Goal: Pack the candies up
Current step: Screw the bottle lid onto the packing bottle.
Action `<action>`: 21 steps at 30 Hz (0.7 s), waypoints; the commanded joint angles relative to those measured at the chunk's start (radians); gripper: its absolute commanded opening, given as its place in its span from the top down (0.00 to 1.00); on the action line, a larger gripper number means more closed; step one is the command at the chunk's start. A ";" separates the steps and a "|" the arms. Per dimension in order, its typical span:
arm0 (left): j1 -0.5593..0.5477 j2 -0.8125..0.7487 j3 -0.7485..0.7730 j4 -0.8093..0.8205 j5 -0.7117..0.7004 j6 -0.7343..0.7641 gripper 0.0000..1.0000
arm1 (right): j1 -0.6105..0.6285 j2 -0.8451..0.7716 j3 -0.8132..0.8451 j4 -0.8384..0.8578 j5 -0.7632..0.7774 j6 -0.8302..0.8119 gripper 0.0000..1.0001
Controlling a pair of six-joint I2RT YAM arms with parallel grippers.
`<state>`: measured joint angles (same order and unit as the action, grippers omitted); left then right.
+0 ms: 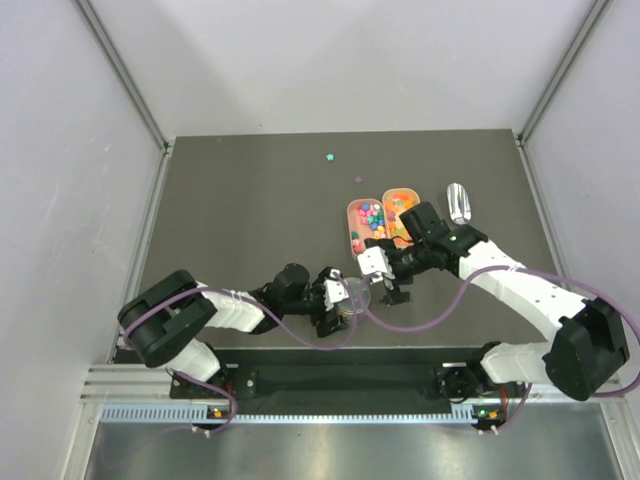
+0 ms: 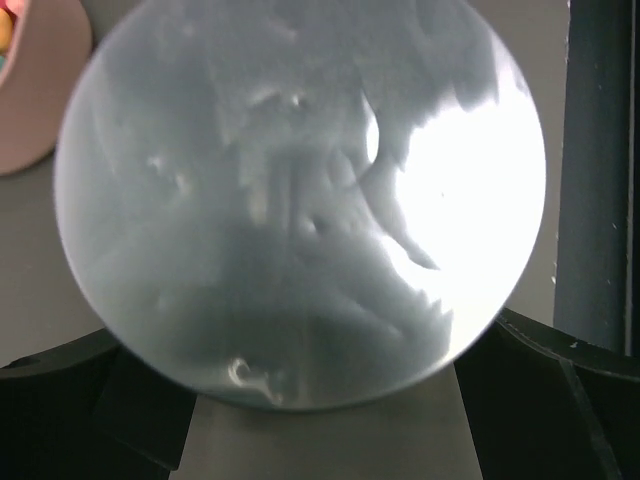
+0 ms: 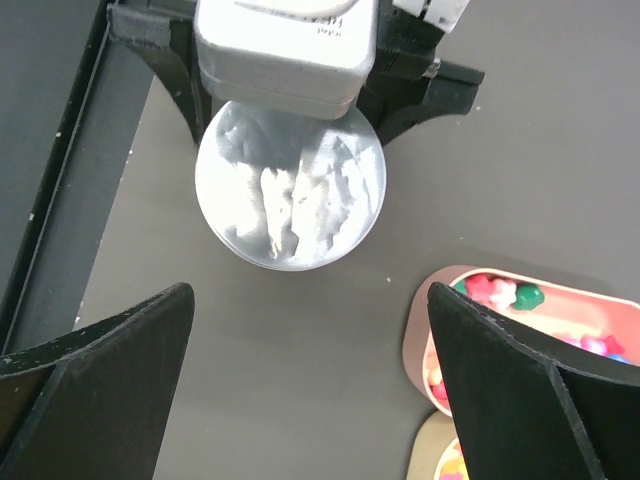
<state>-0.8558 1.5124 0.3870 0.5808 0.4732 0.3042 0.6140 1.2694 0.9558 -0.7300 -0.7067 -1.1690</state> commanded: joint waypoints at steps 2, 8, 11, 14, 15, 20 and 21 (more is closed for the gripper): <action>-0.014 0.052 -0.005 0.221 -0.025 -0.036 0.01 | -0.036 0.019 -0.003 0.044 -0.096 -0.041 0.00; -0.022 0.107 0.009 0.269 -0.010 -0.053 0.04 | -0.056 0.091 0.063 0.015 -0.114 -0.061 0.01; -0.022 0.112 0.012 0.269 -0.013 -0.048 0.07 | -0.056 0.100 0.083 -0.006 -0.132 -0.069 0.01; -0.023 0.120 0.027 0.251 -0.018 -0.048 0.10 | -0.056 0.102 0.096 -0.011 -0.160 -0.048 0.01; -0.023 0.124 0.027 0.260 -0.018 -0.050 0.10 | -0.056 0.105 0.100 -0.008 -0.165 -0.043 0.01; -0.022 0.161 0.046 0.290 -0.004 -0.054 0.12 | -0.054 0.139 0.138 -0.044 -0.197 -0.058 0.01; -0.022 0.164 0.049 0.294 -0.004 -0.053 0.12 | -0.053 0.149 0.146 -0.061 -0.204 -0.066 0.01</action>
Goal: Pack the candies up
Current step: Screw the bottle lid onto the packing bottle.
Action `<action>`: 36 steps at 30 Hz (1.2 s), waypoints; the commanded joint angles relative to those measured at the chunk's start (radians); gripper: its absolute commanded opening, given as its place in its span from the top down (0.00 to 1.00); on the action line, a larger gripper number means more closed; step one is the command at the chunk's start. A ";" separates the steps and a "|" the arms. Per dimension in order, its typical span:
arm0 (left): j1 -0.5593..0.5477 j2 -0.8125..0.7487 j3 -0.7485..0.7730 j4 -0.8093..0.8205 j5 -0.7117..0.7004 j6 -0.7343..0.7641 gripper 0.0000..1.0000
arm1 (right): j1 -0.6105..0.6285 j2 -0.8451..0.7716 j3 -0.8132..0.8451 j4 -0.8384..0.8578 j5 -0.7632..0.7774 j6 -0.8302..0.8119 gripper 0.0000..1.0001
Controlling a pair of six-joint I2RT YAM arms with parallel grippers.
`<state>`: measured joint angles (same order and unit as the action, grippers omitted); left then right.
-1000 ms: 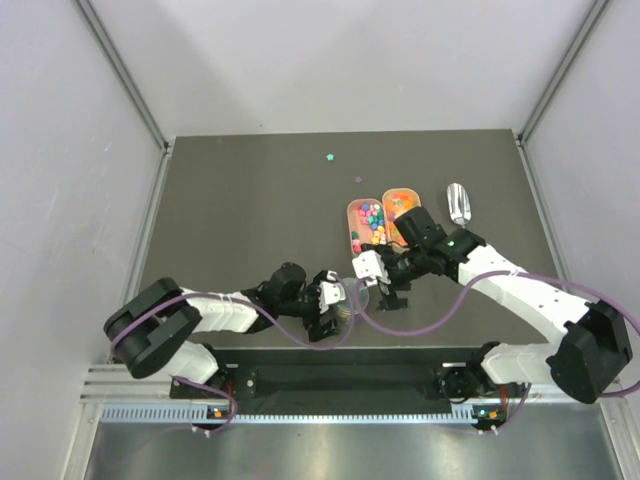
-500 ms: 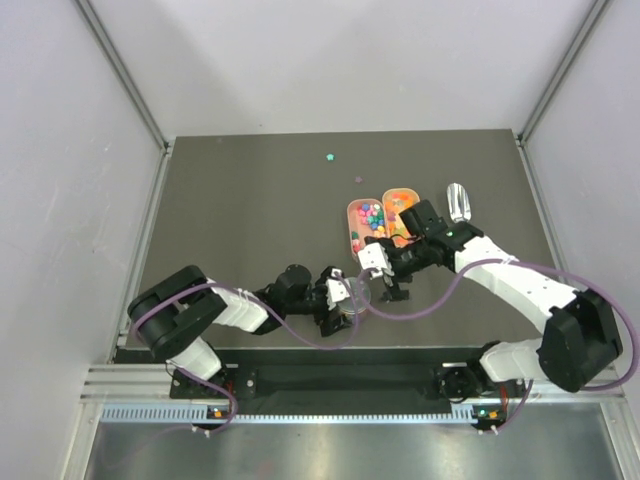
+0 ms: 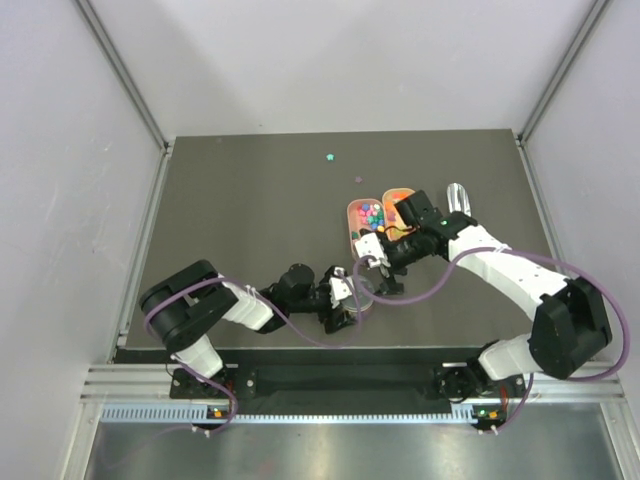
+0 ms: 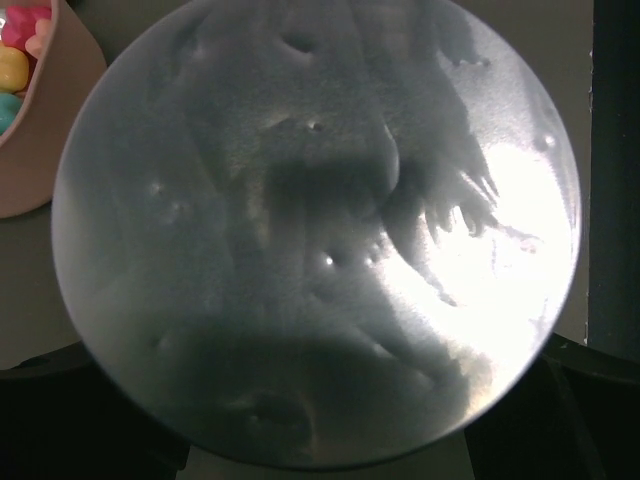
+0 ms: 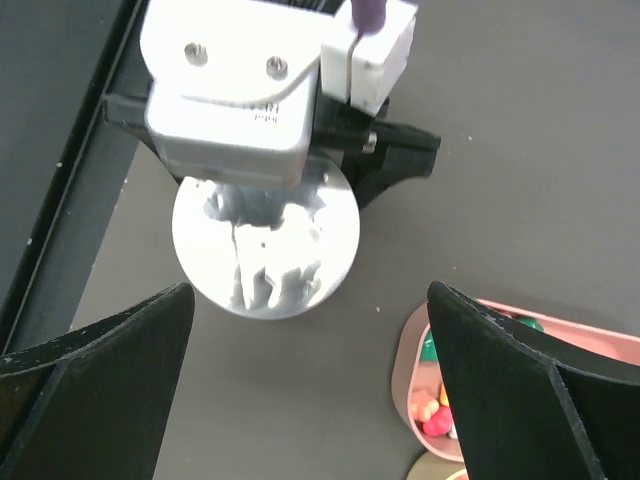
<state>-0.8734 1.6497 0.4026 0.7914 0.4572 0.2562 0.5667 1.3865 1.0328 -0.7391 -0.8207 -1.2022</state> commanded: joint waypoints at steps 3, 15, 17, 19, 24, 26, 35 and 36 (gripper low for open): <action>-0.004 0.036 0.036 0.089 0.012 0.006 0.12 | -0.005 0.086 0.114 -0.155 -0.103 -0.112 0.01; -0.004 0.027 0.028 0.072 -0.003 0.011 0.12 | -0.001 0.233 0.234 -0.372 -0.080 -0.352 0.01; -0.004 0.027 0.028 0.072 -0.003 0.014 0.12 | 0.008 0.229 0.227 -0.356 -0.071 -0.359 0.01; -0.004 0.028 0.028 0.074 -0.002 0.014 0.12 | 0.013 0.223 0.220 -0.323 -0.063 -0.344 0.01; -0.004 0.028 0.030 0.078 0.000 0.014 0.12 | 0.032 0.224 0.205 -0.263 -0.044 -0.303 0.01; -0.004 0.027 0.030 0.077 -0.005 0.014 0.12 | 0.038 0.233 0.207 -0.246 -0.044 -0.286 0.01; -0.004 0.024 0.027 0.072 -0.003 0.015 0.12 | 0.056 0.255 0.207 -0.233 -0.026 -0.280 0.01; -0.004 0.024 0.025 0.072 -0.005 0.015 0.12 | 0.056 0.256 0.208 -0.233 -0.024 -0.280 0.01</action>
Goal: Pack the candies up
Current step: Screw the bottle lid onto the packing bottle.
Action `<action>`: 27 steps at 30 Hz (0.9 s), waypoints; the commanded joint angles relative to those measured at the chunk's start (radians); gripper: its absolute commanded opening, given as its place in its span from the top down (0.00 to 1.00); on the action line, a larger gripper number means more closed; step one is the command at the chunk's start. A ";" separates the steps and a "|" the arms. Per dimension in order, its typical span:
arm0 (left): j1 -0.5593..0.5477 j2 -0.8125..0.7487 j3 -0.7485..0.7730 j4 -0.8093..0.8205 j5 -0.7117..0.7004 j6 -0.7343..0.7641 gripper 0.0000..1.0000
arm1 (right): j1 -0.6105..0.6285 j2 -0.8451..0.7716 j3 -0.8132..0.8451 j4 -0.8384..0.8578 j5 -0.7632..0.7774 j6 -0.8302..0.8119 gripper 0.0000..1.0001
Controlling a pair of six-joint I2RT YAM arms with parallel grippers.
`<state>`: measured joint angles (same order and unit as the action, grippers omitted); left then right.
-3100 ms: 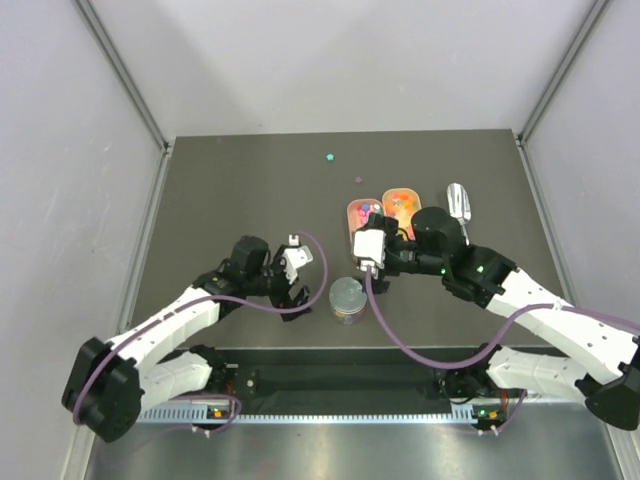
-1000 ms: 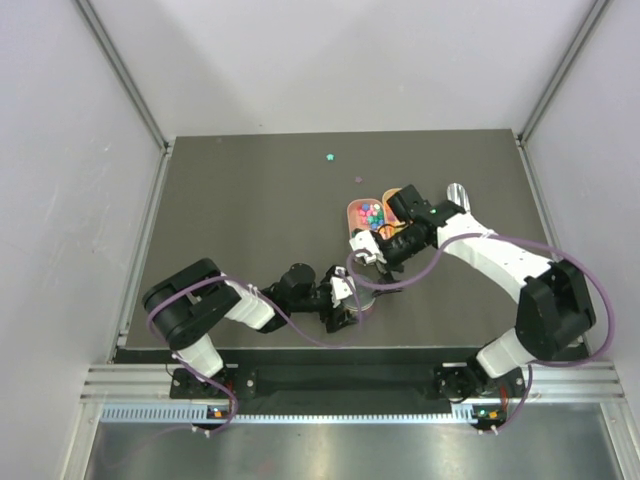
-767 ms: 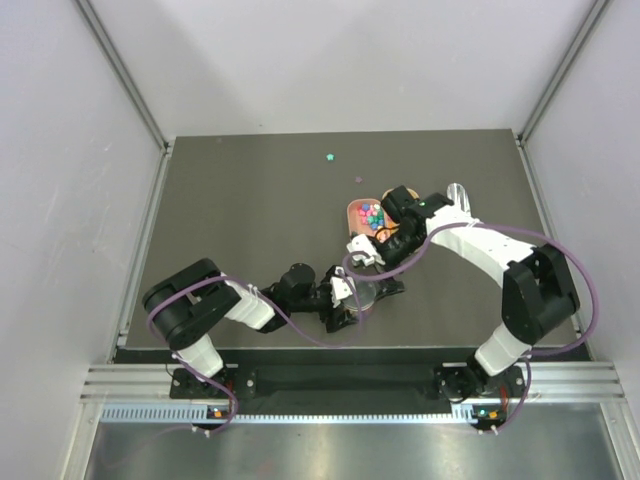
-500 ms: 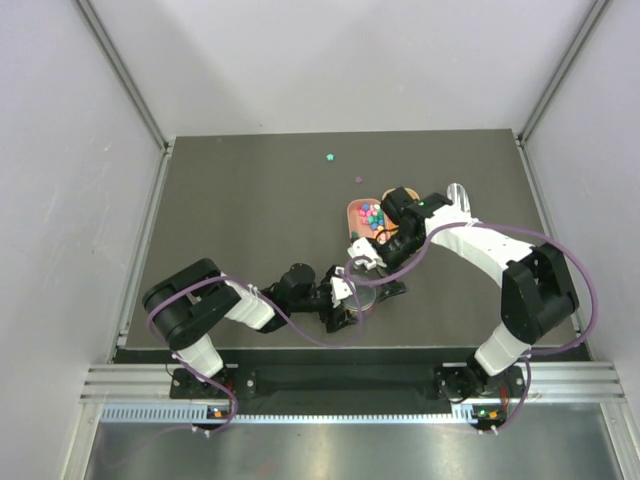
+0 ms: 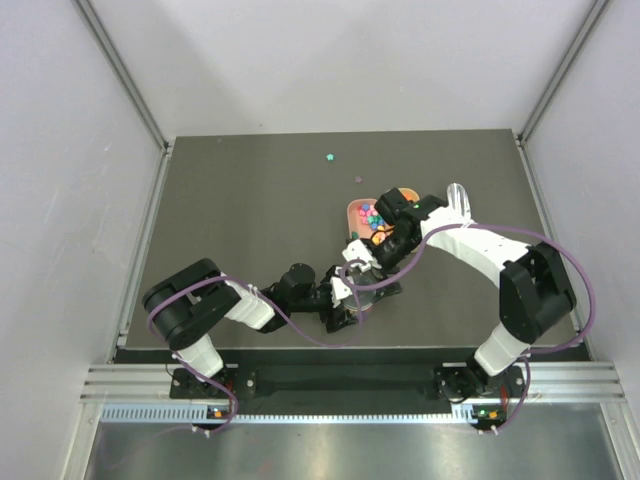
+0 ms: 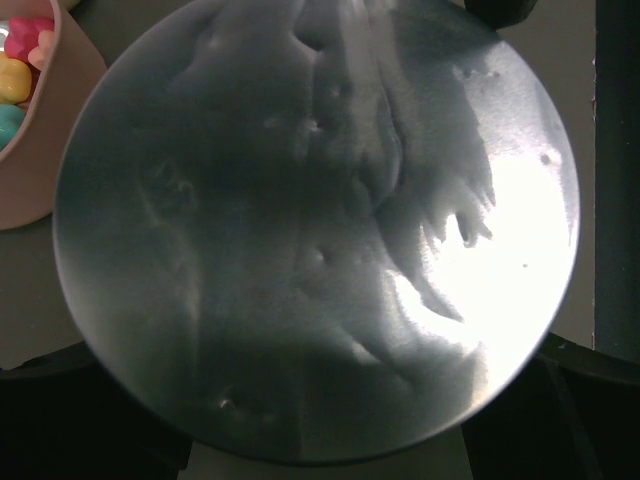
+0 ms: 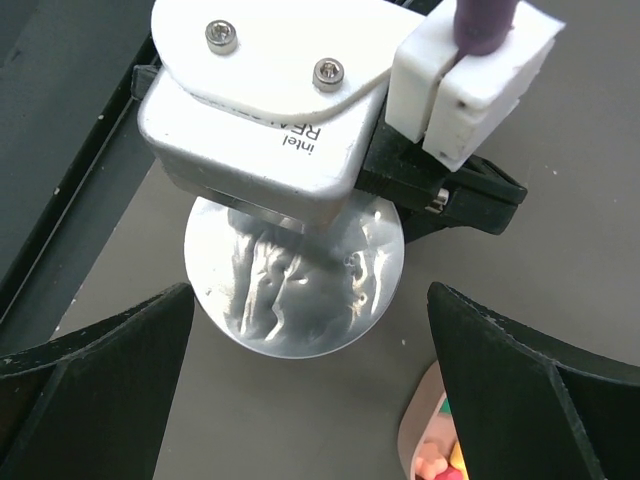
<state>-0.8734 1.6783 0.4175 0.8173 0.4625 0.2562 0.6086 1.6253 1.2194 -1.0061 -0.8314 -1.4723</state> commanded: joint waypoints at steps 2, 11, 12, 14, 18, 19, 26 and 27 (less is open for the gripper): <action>-0.006 -0.005 0.010 0.046 -0.007 0.018 0.12 | 0.016 0.019 0.017 0.035 -0.012 -0.011 0.02; -0.004 -0.008 0.009 0.040 -0.024 0.023 0.12 | 0.039 0.012 -0.006 0.075 0.014 0.075 0.23; -0.004 -0.011 0.009 0.039 -0.024 0.023 0.12 | 0.040 -0.002 -0.014 0.083 0.017 0.098 0.24; -0.004 -0.011 0.009 0.039 -0.027 0.023 0.12 | 0.046 -0.016 -0.037 0.110 0.029 0.119 0.24; -0.004 -0.014 0.010 0.043 -0.045 0.028 0.12 | 0.054 -0.048 -0.066 0.121 0.044 0.164 0.21; -0.006 -0.014 0.009 0.043 -0.050 0.029 0.12 | 0.056 -0.056 -0.078 0.124 0.051 0.171 0.22; -0.004 -0.017 0.003 0.049 -0.050 0.031 0.12 | 0.077 -0.107 -0.130 0.158 0.075 0.245 0.19; -0.004 -0.017 0.003 0.049 -0.051 0.028 0.12 | 0.082 -0.119 -0.147 0.161 0.077 0.254 0.19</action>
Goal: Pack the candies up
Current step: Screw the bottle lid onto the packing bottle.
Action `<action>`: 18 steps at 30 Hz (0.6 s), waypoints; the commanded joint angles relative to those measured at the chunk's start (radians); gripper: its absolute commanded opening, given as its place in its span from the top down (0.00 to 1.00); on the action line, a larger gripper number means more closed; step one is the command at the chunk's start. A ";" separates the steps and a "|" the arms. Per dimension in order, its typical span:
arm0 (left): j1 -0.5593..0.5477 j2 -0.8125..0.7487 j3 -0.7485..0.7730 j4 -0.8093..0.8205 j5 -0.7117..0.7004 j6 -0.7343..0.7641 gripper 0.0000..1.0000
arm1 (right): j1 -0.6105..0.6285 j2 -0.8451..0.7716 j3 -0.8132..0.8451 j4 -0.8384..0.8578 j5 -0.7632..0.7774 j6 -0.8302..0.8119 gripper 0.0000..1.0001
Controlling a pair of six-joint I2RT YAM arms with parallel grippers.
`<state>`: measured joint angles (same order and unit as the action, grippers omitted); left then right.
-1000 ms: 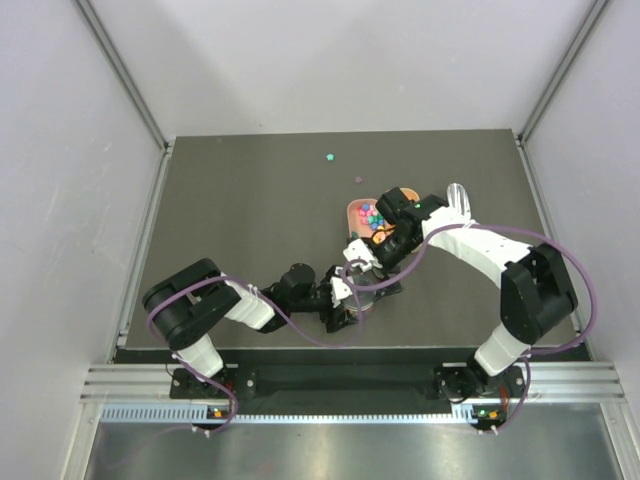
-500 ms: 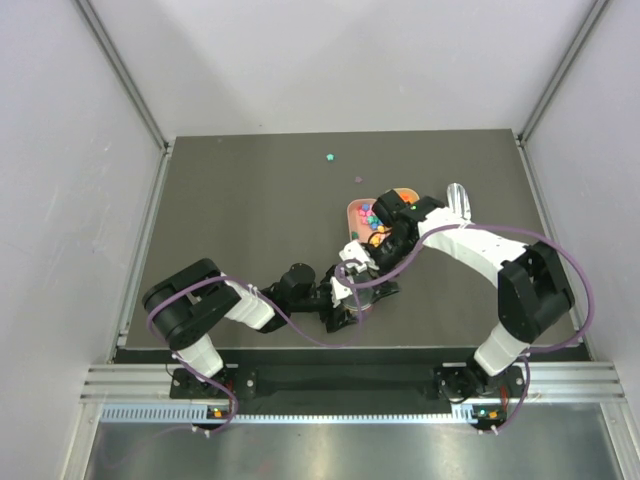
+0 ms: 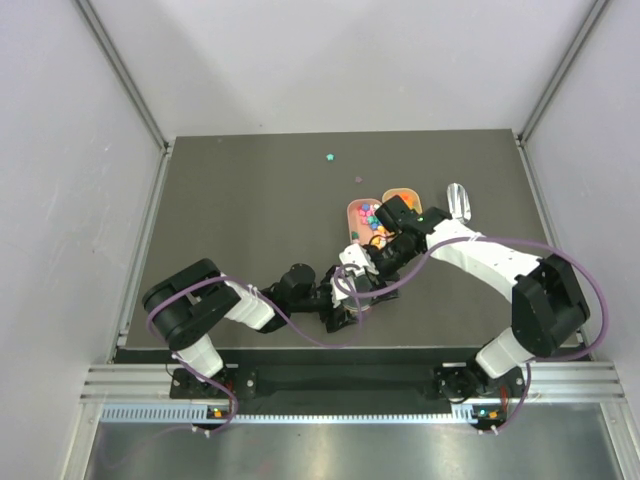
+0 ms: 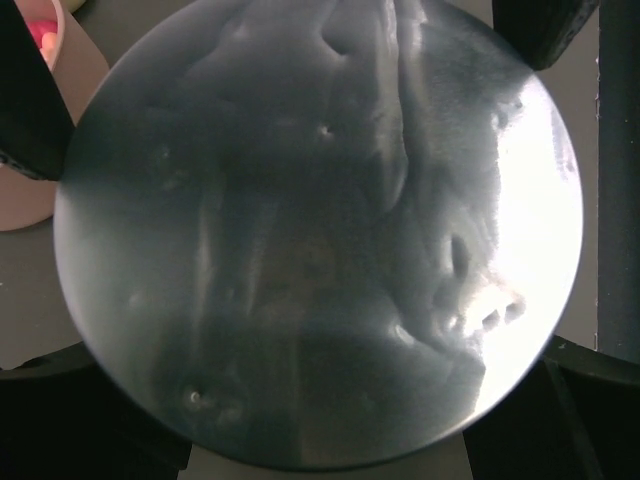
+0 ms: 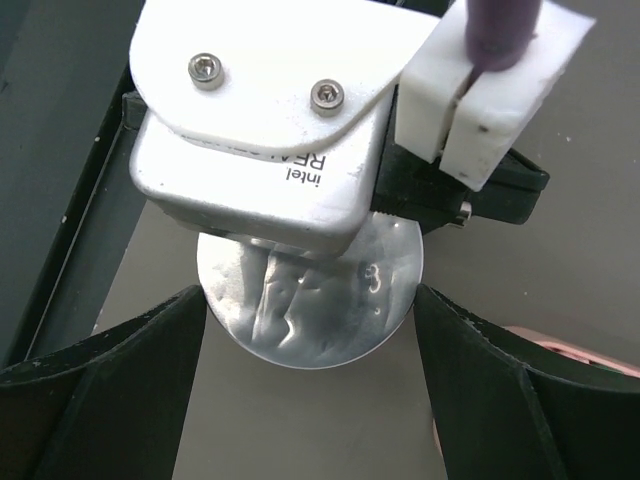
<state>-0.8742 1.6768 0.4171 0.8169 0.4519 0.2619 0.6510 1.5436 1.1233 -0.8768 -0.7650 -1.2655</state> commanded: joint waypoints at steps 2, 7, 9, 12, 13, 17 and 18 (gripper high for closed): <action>-0.003 -0.017 0.003 0.050 -0.042 0.017 0.12 | 0.044 -0.045 -0.062 0.036 0.016 0.052 0.18; -0.003 -0.022 0.000 0.047 -0.050 0.019 0.12 | 0.049 -0.053 -0.082 0.022 0.018 0.072 0.14; -0.003 -0.022 -0.001 0.045 -0.051 0.019 0.12 | 0.050 -0.057 -0.089 0.025 0.016 0.083 0.13; -0.002 -0.023 -0.001 0.044 -0.055 0.014 0.12 | 0.049 -0.074 -0.103 0.027 0.020 0.090 0.12; -0.002 -0.023 0.000 0.044 -0.055 0.014 0.12 | 0.050 -0.077 -0.106 0.024 0.023 0.091 0.11; -0.002 -0.019 0.002 0.042 -0.062 0.005 0.12 | 0.055 -0.106 -0.125 0.013 0.035 0.103 0.11; -0.002 -0.020 0.003 0.039 -0.062 0.007 0.12 | 0.053 -0.111 -0.131 0.012 0.036 0.106 0.10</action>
<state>-0.8795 1.6756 0.4171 0.8169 0.4416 0.2619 0.6758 1.4754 1.0286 -0.7723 -0.7170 -1.1976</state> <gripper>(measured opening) 0.891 0.893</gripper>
